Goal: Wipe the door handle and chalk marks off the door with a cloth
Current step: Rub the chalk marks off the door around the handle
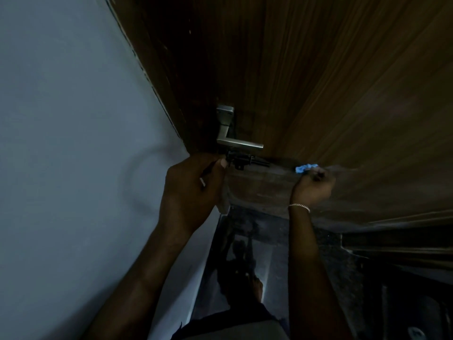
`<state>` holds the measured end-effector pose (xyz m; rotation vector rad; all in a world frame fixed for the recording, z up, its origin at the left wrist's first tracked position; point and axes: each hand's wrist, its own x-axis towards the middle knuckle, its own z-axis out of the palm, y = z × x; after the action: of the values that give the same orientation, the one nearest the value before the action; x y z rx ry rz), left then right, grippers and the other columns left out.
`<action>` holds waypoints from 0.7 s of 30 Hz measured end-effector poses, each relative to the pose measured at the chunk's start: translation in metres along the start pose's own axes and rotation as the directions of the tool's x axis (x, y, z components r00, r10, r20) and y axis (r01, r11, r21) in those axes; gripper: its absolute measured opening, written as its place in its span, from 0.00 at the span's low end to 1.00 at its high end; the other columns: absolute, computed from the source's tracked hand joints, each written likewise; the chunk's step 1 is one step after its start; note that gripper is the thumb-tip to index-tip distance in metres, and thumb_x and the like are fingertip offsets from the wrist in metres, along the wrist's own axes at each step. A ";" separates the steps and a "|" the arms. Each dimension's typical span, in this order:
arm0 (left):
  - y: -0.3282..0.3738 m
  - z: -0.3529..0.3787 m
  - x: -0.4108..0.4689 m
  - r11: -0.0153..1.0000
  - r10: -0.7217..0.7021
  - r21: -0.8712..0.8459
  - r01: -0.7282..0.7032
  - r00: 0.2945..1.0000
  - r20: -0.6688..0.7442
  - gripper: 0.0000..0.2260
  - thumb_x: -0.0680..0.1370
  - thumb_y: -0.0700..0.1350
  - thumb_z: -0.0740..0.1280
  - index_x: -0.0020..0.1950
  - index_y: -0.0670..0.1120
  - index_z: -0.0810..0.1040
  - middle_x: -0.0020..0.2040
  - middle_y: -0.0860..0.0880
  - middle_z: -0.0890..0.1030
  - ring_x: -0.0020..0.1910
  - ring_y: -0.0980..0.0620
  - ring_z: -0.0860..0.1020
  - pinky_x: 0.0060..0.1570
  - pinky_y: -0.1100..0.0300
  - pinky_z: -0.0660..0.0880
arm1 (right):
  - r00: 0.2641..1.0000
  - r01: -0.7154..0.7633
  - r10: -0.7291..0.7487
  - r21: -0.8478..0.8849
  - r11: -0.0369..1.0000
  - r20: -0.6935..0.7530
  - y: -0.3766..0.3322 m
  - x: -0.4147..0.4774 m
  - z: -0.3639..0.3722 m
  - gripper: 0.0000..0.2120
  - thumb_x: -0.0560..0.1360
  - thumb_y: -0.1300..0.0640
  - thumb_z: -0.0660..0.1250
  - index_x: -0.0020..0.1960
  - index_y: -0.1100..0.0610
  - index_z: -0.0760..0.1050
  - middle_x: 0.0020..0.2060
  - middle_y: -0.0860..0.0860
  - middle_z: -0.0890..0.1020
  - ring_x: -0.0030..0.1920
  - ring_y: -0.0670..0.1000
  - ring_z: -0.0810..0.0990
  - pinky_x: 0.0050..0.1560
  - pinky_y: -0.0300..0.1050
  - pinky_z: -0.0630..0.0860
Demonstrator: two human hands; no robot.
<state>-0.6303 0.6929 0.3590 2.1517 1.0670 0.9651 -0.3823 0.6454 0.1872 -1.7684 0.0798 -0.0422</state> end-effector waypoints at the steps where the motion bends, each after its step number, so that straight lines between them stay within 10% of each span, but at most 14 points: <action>1: 0.000 0.001 -0.001 1.000 -0.008 0.001 0.008 1.000 0.003 0.06 0.82 0.45 0.68 0.56 0.48 0.85 0.47 0.52 0.86 0.45 0.58 0.83 0.42 0.56 0.80 | 0.993 0.112 -0.110 -0.037 0.993 0.052 -0.001 -0.002 0.000 0.04 0.74 0.67 0.68 0.48 0.64 0.80 0.47 0.60 0.83 0.48 0.54 0.83 0.52 0.43 0.79; 4: 0.004 0.006 0.000 1.000 0.007 -0.015 -0.006 1.000 0.019 0.06 0.82 0.43 0.69 0.55 0.46 0.85 0.47 0.51 0.86 0.45 0.58 0.83 0.43 0.59 0.80 | 0.948 0.288 -0.275 -0.063 0.956 0.162 0.003 -0.005 -0.007 0.07 0.73 0.69 0.69 0.46 0.58 0.79 0.49 0.60 0.82 0.49 0.54 0.82 0.55 0.45 0.79; 8: 0.009 0.006 0.002 0.999 0.048 -0.014 -0.048 0.999 0.004 0.06 0.82 0.42 0.68 0.53 0.45 0.85 0.45 0.49 0.86 0.44 0.58 0.83 0.41 0.63 0.79 | 0.994 0.095 -0.093 0.026 0.995 -0.050 -0.003 0.031 -0.025 0.14 0.71 0.71 0.66 0.44 0.52 0.74 0.47 0.65 0.82 0.48 0.61 0.84 0.54 0.55 0.81; 14: 0.011 0.014 0.003 0.999 0.036 -0.014 -0.035 0.999 0.025 0.07 0.82 0.42 0.68 0.51 0.43 0.85 0.44 0.49 0.86 0.42 0.57 0.83 0.41 0.55 0.80 | 0.864 0.496 -0.450 -0.224 0.839 0.226 -0.003 0.032 -0.032 0.07 0.71 0.65 0.63 0.48 0.62 0.77 0.53 0.61 0.77 0.52 0.58 0.77 0.56 0.42 0.73; 21: 0.011 0.011 0.004 1.000 0.020 -0.014 -0.020 1.000 -0.006 0.06 0.82 0.43 0.68 0.51 0.44 0.85 0.44 0.50 0.86 0.43 0.57 0.83 0.42 0.56 0.80 | 0.978 0.210 -0.209 -0.130 0.969 0.019 0.001 0.052 -0.037 0.08 0.73 0.72 0.61 0.45 0.61 0.74 0.47 0.69 0.78 0.45 0.66 0.80 0.53 0.59 0.79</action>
<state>-0.6156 0.6889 0.3617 2.1531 1.0406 0.9855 -0.3336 0.6046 0.1925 -1.9030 -0.1112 -0.1895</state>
